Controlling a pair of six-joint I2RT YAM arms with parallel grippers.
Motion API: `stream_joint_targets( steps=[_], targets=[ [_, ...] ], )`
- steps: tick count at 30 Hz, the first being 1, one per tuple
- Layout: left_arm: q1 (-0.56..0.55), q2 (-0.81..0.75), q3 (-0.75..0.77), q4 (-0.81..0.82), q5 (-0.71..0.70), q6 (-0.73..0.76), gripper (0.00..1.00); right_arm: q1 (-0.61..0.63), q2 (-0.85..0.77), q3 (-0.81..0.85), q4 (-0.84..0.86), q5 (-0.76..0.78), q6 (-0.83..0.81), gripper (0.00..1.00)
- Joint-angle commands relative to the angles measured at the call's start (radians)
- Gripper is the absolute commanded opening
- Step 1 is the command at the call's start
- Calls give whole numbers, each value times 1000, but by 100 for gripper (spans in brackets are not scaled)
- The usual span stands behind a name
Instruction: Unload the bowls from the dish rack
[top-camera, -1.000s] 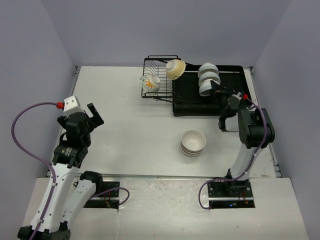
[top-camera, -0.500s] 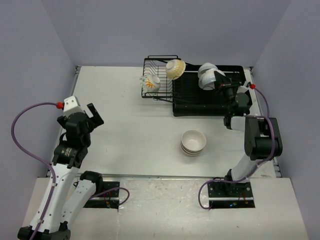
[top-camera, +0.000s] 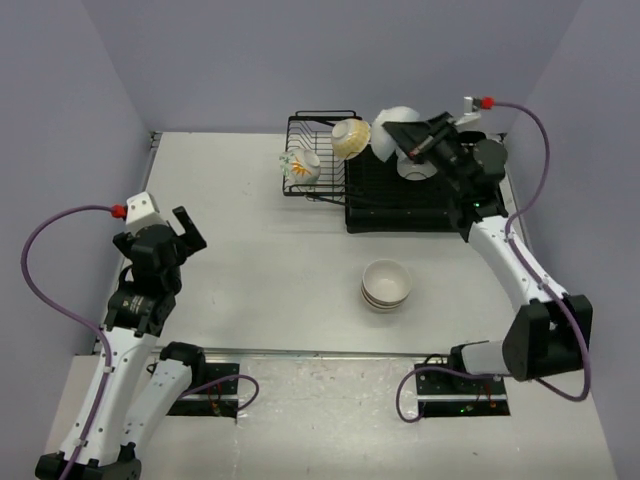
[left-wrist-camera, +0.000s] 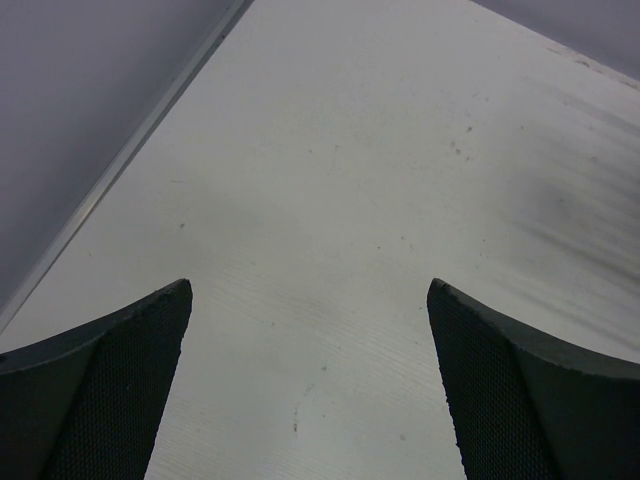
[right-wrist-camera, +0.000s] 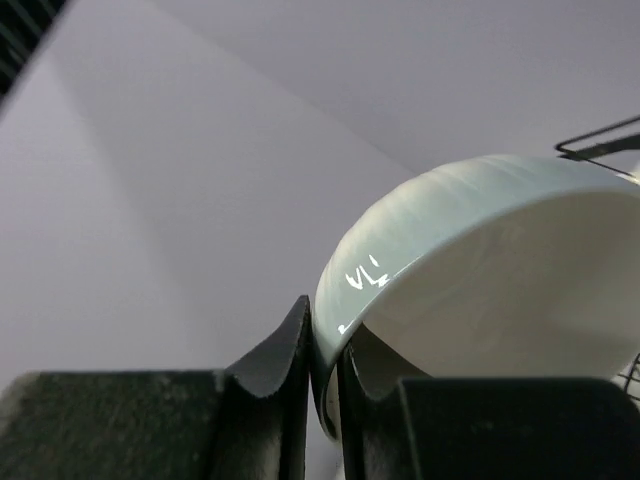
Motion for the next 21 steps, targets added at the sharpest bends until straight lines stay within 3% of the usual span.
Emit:
stream_joint_targets(
  steps=[1, 4, 7, 8, 9, 11, 14, 21],
  targets=[
    [13, 2, 22, 23, -64, -4, 100, 247, -177, 299, -787, 66, -732, 0],
    [18, 20, 63, -43, -188, -81, 100, 459, -207, 394, -1045, 208, -971, 0],
    [18, 48, 135, -142, -285, -182, 100, 698, -112, 555, -1301, 503, -1141, 0],
    [18, 56, 149, -152, -287, -188, 100, 698, -75, 597, -1366, 544, -1142, 0],
    [18, 66, 160, -155, -275, -187, 100, 777, -37, 632, -1429, 597, -1175, 0],
    [18, 74, 180, -115, -164, -127, 100, 888, 41, 712, -1584, 756, -1186, 0],
    [18, 94, 216, -107, -25, -61, 100, 999, 190, 733, -1688, 848, -1174, 0],
    [18, 64, 195, -115, -150, -66, 100, 1157, 449, 825, -1880, 957, -1139, 0]
  ],
)
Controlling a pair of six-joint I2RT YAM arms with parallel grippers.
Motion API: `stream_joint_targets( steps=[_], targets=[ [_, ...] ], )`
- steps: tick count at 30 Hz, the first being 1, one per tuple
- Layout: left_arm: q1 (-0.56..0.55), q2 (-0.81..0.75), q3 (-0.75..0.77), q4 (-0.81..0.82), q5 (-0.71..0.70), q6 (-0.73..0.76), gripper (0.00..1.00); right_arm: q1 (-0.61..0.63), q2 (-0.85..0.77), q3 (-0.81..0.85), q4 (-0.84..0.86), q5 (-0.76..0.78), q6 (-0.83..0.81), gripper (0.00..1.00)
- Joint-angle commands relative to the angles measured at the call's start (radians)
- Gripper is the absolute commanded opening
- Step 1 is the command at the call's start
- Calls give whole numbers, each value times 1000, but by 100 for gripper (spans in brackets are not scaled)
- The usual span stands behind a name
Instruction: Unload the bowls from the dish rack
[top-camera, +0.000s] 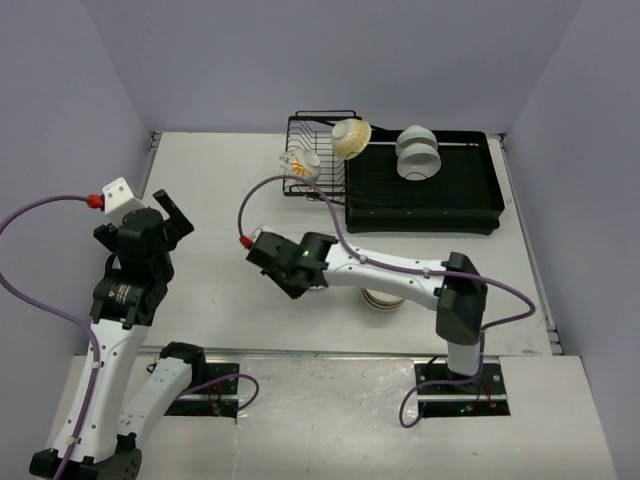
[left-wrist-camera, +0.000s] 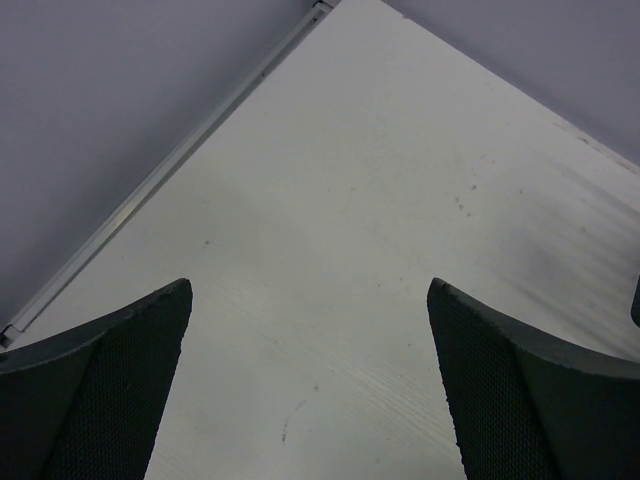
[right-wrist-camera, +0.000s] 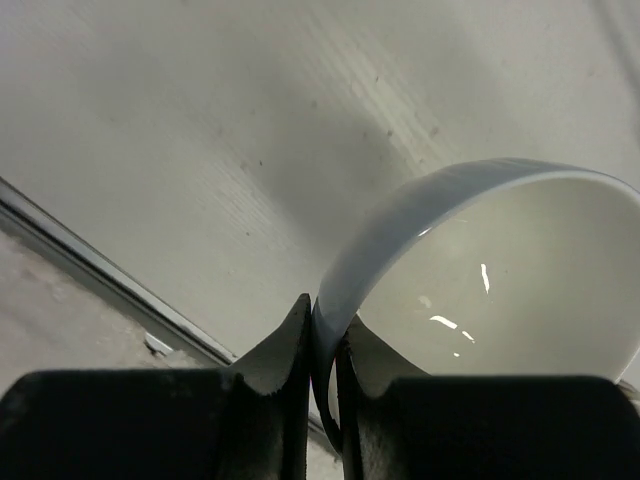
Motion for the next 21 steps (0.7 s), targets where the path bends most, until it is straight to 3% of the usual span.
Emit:
stream_joint_targets(
  steps=[1, 11, 21],
  targets=[
    [5, -27, -21, 8, -57, 16, 100, 50, 56, 109, -177, 156, -24, 0],
    [5, -60, -117, 11, -88, -11, 100, 64, 192, 47, -139, 84, -14, 0],
    [5, -91, -146, 54, -26, 13, 100, 64, 181, -45, -11, 42, -4, 2]
  ],
)
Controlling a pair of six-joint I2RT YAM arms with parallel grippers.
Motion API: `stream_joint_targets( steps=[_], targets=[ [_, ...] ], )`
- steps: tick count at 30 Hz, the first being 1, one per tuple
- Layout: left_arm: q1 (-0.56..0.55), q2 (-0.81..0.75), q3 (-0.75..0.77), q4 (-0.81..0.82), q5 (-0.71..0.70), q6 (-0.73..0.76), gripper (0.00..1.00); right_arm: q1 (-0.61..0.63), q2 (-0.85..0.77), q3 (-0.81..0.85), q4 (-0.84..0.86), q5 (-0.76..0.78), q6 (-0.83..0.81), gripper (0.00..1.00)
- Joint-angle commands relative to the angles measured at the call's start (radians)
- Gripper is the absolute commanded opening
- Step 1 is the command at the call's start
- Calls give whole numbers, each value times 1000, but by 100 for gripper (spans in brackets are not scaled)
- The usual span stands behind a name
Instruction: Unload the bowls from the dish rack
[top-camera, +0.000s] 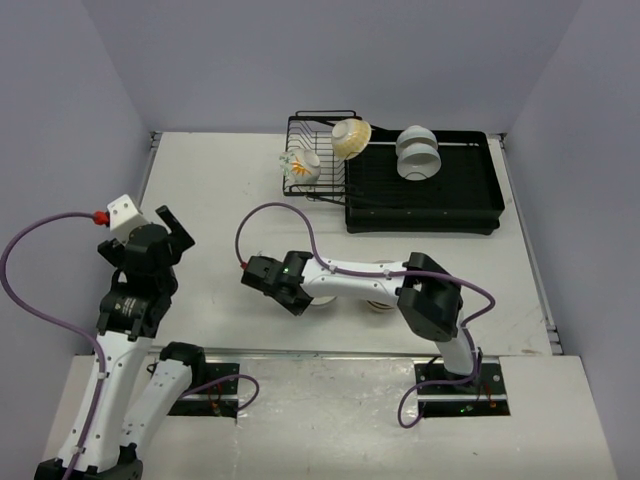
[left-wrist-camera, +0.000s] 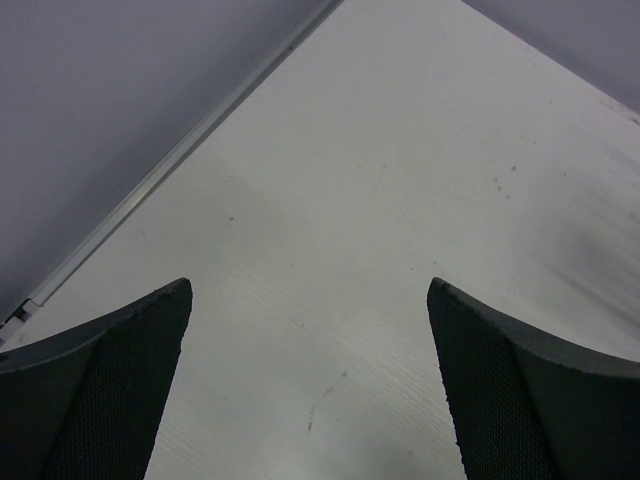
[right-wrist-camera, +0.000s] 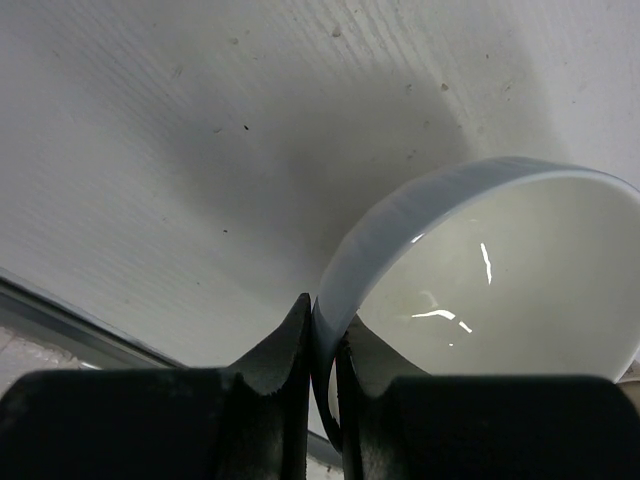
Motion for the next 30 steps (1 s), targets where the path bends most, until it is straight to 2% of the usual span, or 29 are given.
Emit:
stream_joint_targets(
  steps=[1, 7, 9, 11, 12, 14, 16, 17, 19, 22, 23, 25, 26, 27, 28, 29, 30],
  targets=[
    [5, 2, -12, 44, 24, 16, 100, 4, -28, -11, 69, -8, -4, 2],
    [5, 1, -20, 55, 47, 24, 100, 1, -6, -31, 123, -15, 9, 3],
    [5, -1, -23, 58, 54, 29, 100, 1, 7, -26, 119, -10, 13, 9],
    [5, -4, -26, 59, 63, 30, 100, 1, 3, -23, 106, -10, 25, 28],
    [5, -4, -27, 62, 66, 33, 100, 1, -3, -25, 100, -7, 29, 42],
    [5, -5, -27, 64, 67, 35, 100, 2, -44, -25, 86, -7, 32, 51],
    [5, -4, -27, 65, 68, 36, 100, 4, -125, -35, 84, -15, 24, 72],
    [5, -4, -27, 65, 70, 36, 100, 4, -158, -41, 86, -19, 21, 94],
    [5, -4, -27, 65, 70, 36, 100, 4, -280, -54, 90, -25, -1, 99],
    [5, -5, -29, 65, 71, 36, 100, -39, -412, -64, 116, 5, -28, 99],
    [5, -4, -29, 68, 79, 38, 100, -71, -501, -70, 150, -10, -34, 99],
    [5, 1, -37, 81, 102, 47, 100, -264, -592, -127, 223, -91, -31, 99],
    [5, 2, -50, 109, 164, 73, 100, -350, -639, -165, 348, -158, -16, 99],
    [5, 10, -57, 122, 203, 85, 100, -550, -732, -260, 427, -318, 19, 99],
    [5, 28, -57, 127, 233, 93, 100, -656, -774, -311, 519, -406, 147, 99],
    [4, 38, -57, 127, 253, 96, 100, -750, -810, -369, 705, -468, 239, 99],
    [5, 48, -55, 125, 254, 96, 100, -912, -862, -493, 797, -525, 348, 99]
  ],
)
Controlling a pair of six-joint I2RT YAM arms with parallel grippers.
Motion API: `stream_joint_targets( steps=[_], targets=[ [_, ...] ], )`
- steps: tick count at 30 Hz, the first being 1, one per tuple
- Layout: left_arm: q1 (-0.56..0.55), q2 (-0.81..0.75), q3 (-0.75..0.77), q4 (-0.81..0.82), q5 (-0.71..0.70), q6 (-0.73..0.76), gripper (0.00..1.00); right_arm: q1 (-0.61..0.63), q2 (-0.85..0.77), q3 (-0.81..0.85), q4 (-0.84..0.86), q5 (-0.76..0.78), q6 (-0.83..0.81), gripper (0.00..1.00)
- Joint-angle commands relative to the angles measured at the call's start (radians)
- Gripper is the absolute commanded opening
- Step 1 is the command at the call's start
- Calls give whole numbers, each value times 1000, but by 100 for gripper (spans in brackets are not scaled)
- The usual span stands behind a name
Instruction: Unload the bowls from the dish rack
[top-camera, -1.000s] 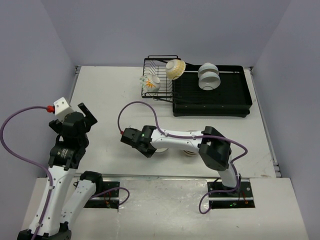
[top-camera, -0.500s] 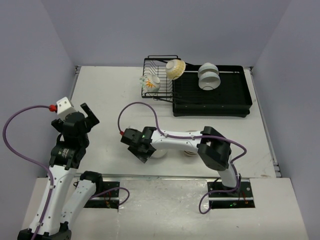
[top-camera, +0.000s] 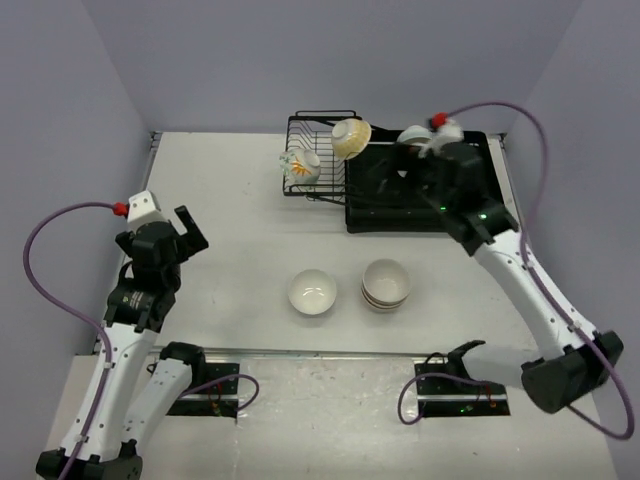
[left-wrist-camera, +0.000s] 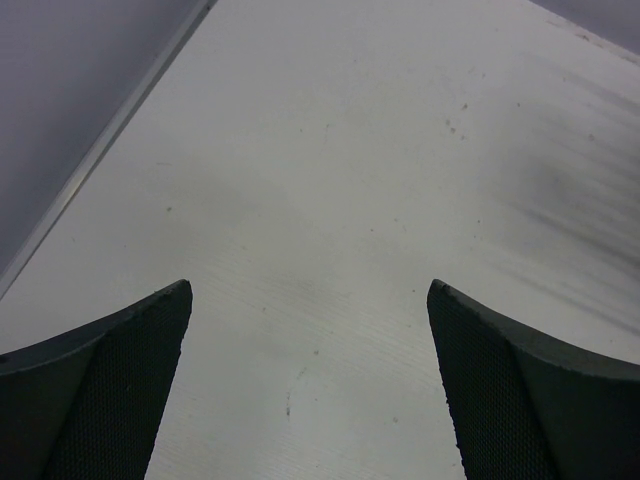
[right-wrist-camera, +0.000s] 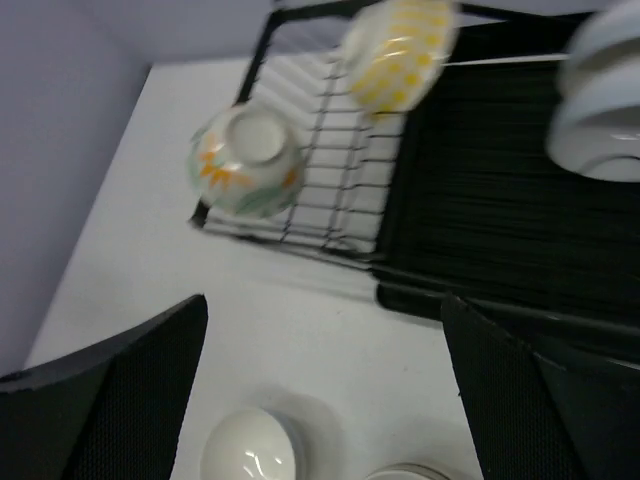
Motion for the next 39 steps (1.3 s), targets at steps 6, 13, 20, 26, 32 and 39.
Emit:
stream_joint_targets(
  steps=[6, 13, 20, 26, 32, 39],
  targets=[
    [4, 54, -9, 69, 117, 48, 100, -590, 83, -386, 749, -325, 962, 99],
    [4, 66, -8, 70, 119, 51, 100, -626, 372, -385, 1022, -272, 1216, 89],
    [4, 82, -6, 70, 126, 58, 100, -628, 530, -371, 1217, -201, 1244, 76],
    [4, 96, -5, 72, 136, 61, 100, -628, 653, -291, 1254, -197, 1255, 70],
    [4, 99, -3, 76, 148, 65, 100, -626, 727, -245, 1338, -177, 1246, 53],
    [4, 102, -3, 79, 156, 68, 100, -623, 782, -221, 1390, -169, 1249, 36]
  ],
)
